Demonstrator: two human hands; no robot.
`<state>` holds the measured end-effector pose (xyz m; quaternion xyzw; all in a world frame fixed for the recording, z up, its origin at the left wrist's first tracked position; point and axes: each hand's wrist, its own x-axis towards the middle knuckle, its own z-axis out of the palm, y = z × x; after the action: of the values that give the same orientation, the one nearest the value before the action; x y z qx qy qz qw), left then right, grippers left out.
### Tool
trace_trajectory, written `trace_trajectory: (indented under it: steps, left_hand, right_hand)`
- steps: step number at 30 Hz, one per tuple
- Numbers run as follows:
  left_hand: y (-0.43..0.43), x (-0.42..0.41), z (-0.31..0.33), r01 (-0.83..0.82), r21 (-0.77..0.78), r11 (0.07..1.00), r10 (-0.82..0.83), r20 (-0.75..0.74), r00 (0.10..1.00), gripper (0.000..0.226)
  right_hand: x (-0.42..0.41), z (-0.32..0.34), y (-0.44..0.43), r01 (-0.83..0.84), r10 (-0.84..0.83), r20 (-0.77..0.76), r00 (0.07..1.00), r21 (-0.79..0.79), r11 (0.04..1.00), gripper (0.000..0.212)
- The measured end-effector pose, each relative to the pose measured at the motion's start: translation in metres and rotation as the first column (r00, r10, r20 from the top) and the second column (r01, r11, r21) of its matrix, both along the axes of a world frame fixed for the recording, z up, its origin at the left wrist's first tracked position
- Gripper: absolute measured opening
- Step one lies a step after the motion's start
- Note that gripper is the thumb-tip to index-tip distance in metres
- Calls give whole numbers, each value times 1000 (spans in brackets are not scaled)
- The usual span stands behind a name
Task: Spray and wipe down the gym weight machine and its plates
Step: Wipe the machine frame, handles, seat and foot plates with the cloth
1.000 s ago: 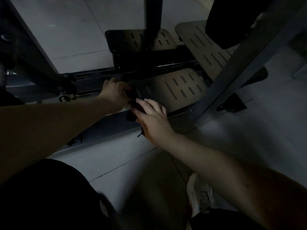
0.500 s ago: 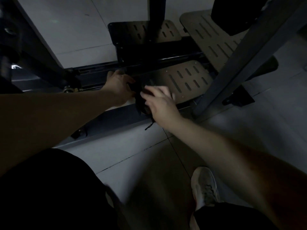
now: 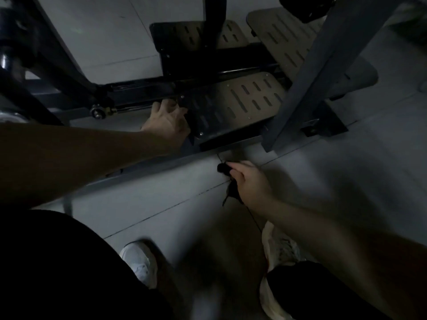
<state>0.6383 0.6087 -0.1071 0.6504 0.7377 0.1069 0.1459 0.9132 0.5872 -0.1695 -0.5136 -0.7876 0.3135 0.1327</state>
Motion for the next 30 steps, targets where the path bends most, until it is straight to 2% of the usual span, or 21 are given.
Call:
trace_trajectory:
  steps: [2,5,9,11,14,16,19,24,27,30]
  left_hand:
    - [-18,0,-7,33,-17,999,-34,-23,999,63]
    - [-50,-3,-22,79,-147,986,-96,-110,989,64]
    - [-92,-10,-37,66,-317,946,-104,-102,989,55]
    - [-111,-15,-47,55,-363,930,-104,-117,988,57]
    - [-126,-23,-63,18,-376,927,-80,-150,985,60]
    - [-130,-29,-77,-16,-373,928,-49,-165,985,67]
    - [-129,-38,-92,-51,-401,915,-12,-152,988,81]
    - [-118,-47,-112,-93,-378,921,33,-163,986,84]
    - [-117,-47,-124,-97,-350,932,39,-170,985,87]
    - [-117,-44,-133,-107,-327,939,35,-221,975,89]
  right_hand:
    - [-4,11,2,140,-166,-77,983,-268,953,32]
    - [-11,30,9,142,-162,-27,986,-351,926,32]
    - [-16,46,18,154,-149,47,988,-437,886,33]
    - [-24,43,15,182,-209,6,978,-521,834,32]
    - [-44,24,3,188,-360,-104,927,-702,687,32]
    - [-60,6,-2,205,-440,-127,889,-747,632,36]
    - [-78,-25,-3,275,-442,-78,893,-683,676,49]
    - [-87,-48,34,389,-489,-93,867,-485,783,44]
    - [-71,-56,71,391,-382,88,920,-170,904,44]
    - [-56,-74,102,315,-302,218,928,-28,949,47]
